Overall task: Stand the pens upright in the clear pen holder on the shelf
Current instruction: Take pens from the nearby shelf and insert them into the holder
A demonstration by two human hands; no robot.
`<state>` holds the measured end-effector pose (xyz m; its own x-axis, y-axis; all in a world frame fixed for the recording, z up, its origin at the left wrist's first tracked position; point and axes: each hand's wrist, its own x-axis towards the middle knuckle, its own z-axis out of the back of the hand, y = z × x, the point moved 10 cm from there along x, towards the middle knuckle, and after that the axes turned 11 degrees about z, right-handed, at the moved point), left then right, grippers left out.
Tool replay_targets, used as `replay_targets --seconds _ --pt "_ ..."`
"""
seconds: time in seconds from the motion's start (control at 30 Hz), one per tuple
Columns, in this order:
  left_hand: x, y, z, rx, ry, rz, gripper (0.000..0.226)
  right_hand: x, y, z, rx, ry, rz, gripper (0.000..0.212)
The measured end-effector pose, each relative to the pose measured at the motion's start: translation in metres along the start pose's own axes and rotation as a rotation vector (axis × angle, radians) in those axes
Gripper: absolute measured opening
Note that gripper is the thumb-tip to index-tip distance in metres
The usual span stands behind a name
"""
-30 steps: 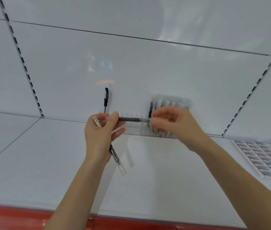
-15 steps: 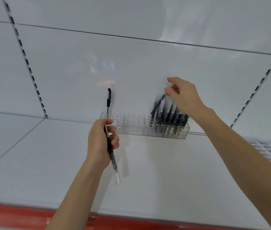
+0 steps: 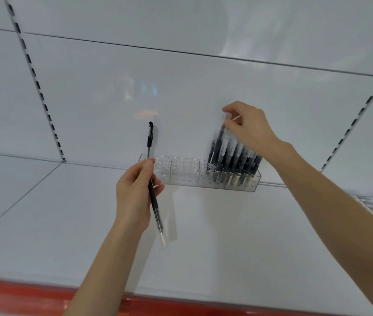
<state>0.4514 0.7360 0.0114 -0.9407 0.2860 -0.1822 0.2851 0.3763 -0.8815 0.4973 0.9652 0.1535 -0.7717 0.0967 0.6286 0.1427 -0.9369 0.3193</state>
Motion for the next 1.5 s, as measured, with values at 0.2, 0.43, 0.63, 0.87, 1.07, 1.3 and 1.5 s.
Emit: replay_targets --seconds 0.2,0.43,0.63,0.87,1.07,1.3,1.5 --pt "0.0 0.004 0.002 -0.005 0.004 0.013 0.017 -0.002 -0.004 -0.003 0.01 -0.016 -0.016 0.022" --pt "-0.001 0.002 0.004 -0.014 -0.014 -0.011 0.012 -0.008 -0.005 -0.025 -0.087 0.128 0.002 0.019" --pt "-0.001 0.003 0.006 -0.177 -0.006 0.031 0.002 -0.015 0.007 -0.024 -0.119 0.123 0.044 0.028" --pt "-0.002 0.002 0.001 -0.367 0.008 0.015 0.009 -0.071 0.023 -0.028 0.53 0.156 -0.295 0.016" --pt "-0.006 0.004 -0.013 -0.299 0.054 0.013 0.006 -0.096 0.02 -0.03 0.949 -0.085 -0.429 0.009" --pt "-0.025 0.016 -0.035 0.945 0.186 -0.294 0.026 -0.071 -0.007 0.034 0.653 -0.447 -0.343 0.01" --pt "-0.026 0.086 -0.011 1.796 0.283 -0.199 0.097 -0.033 -0.004 0.038 0.293 -0.363 -0.135 0.007"
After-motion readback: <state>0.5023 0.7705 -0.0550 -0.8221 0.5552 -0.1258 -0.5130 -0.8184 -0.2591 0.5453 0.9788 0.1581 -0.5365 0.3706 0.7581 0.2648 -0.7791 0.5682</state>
